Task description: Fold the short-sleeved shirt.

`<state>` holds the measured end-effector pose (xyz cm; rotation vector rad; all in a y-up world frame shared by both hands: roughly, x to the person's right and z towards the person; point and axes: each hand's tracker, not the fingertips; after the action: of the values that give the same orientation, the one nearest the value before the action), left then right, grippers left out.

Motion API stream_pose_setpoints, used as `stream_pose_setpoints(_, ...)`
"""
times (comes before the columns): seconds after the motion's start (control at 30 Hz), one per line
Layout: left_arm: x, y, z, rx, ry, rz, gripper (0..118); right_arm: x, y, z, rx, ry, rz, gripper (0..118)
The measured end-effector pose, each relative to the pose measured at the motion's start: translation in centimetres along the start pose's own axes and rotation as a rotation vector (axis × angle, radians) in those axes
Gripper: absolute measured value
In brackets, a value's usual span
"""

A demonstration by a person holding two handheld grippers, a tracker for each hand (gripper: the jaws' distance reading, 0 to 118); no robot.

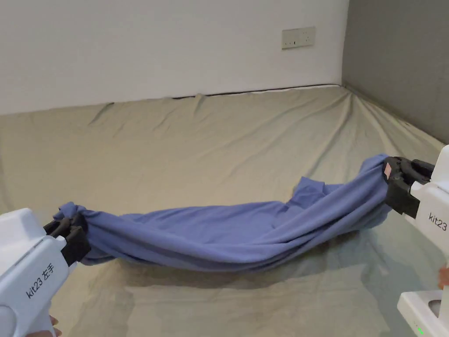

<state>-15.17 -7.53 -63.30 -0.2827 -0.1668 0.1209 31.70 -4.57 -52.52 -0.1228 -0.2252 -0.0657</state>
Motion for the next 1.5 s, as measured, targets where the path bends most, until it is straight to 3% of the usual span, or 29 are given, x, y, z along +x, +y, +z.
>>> stream_pose_setpoints(0.07,-0.6,-2.3,3.3,-0.01,0.001,0.01,2,0.4,-1.5,2.7,-0.019,0.021,-0.03,4)
stream_pose_setpoints(0.1,-0.8,-3.3,4.5,-0.004,-0.016,0.012,2,0.4,-2.6,3.7,-0.113,-0.006,-0.066,4)
stream_pose_setpoints(0.13,-0.9,-4.1,5.7,-0.022,-0.006,0.023,2,0.1,-2.8,5.0,-0.097,0.008,0.043,4)
stream_pose_setpoints(0.17,-1.1,-4.9,6.6,-0.077,0.009,0.018,2,0.1,-4.1,6.1,-0.182,-0.026,0.022,4)
stream_pose_setpoints(0.2,-1.2,-5.4,7.2,-0.104,0.017,0.006,2,0.0,-4.4,7.0,-0.143,-0.032,0.094,4)
stream_pose_setpoints(0.23,-0.6,-5.8,8.4,-0.126,0.037,-0.013,2,0.1,-5.1,7.7,-0.154,-0.05,0.104,4)
stream_pose_setpoints(0.27,-0.6,-6.4,9.2,-0.124,0.036,-0.018,2,0.8,-6.6,8.5,-0.259,-0.023,-0.001,4)
stream_pose_setpoints(0.5,-0.9,-7.9,11.4,-0.15,0.044,-0.002,2,2.5,-10.1,10.9,-0.351,-0.072,-0.01,4)
stream_pose_setpoints(0.57,-0.9,-8.3,10.9,-0.201,0.057,0.023,9,2.2,-10.7,10.6,-0.362,-0.064,-0.009,5)
stream_pose_setpoints(0.6,-1.0,-8.4,10.7,-0.219,0.053,0.025,23,2.1,-10.7,10.5,-0.38,-0.054,-0.01,11)
stream_pose_setpoints(0.63,-1.3,-8.8,10.3,-0.251,0.06,0.022,64,2.1,-10.7,10.2,-0.4,-0.041,-0.014,44)
stream_pose_setpoints(0.67,-1.4,-8.8,10.0,-0.287,0.074,0.031,95,2.1,-10.6,10.1,-0.417,-0.021,-0.031,84)
stream_pose_setpoints(0.7,-1.4,-8.7,10.1,-0.3,0.08,0.039,115,2.1,-10.4,9.9,-0.427,-0.017,-0.031,116)
stream_pose_setpoints(0.73,-1.4,-8.6,10.5,-0.285,0.063,0.041,117,1.9,-10.2,9.8,-0.437,-0.01,-0.03,115)
stream_pose_setpoints(0.77,-1.5,-8.4,11.0,-0.247,0.047,0.03,117,1.5,-9.9,10.2,-0.422,-0.003,-0.018,114)
stream_pose_setpoints(0.8,-1.3,-7.8,11.7,-0.203,0.023,0.035,117,1.3,-8.2,10.5,-0.242,0.002,0.076,114)
stream_pose_setpoints(0.83,-1.1,-7.0,11.9,-0.2,0.026,0.037,117,1.0,-8.4,10.1,-0.366,0.048,-0.047,114)
stream_pose_setpoints(1.0,0.3,-2.0,12.1,-0.084,-0.011,0.044,112,-0.6,-3.2,9.0,-0.178,0.063,0.014,114)
stream_pose_setpoints(1.07,0.5,-0.2,12.4,0.004,-0.062,0.105,95,-0.7,-1.7,8.7,-0.094,0.097,0.005,114)
stream_pose_setpoints(1.1,0.5,0.5,12.3,0.038,-0.083,0.143,77,-0.8,-1.0,8.5,-0.06,0.117,0.0,112)
stream_pose_setpoints(1.13,0.4,1.3,12.1,0.048,-0.11,0.185,35,-0.9,-0.3,8.3,-0.033,0.147,-0.012,103)
stream_pose_setpoints(1.17,0.1,1.9,11.5,0.026,-0.131,0.223,0,-0.9,0.3,8.0,-0.006,0.182,-0.017,80)
stream_pose_setpoints(1.23,-0.3,3.0,9.4,-0.045,-0.153,0.272,0,-1.9,0.7,7.5,0.006,0.201,-0.014,0)
stream_pose_setpoints(1.27,-0.3,3.5,8.4,-0.085,-0.165,0.233,0,-2.3,0.1,7.0,-0.101,0.189,-0.04,0)
stream_pose_setpoints(1.3,0.0,3.7,7.6,-0.1,-0.154,0.189,0,-2.5,1.2,6.6,0.034,0.161,0.069,0)
stream_pose_setpoints(1.37,0.3,4.3,5.2,-0.105,-0.067,0.1,0,-3.0,0.5,5.4,-0.036,0.18,0.033,0)
stream_pose_setpoints(1.5,-0.5,4.4,-0.7,-0.208,-0.051,0.121,0,-3.0,0.3,2.2,-0.074,0.204,0.0,0)
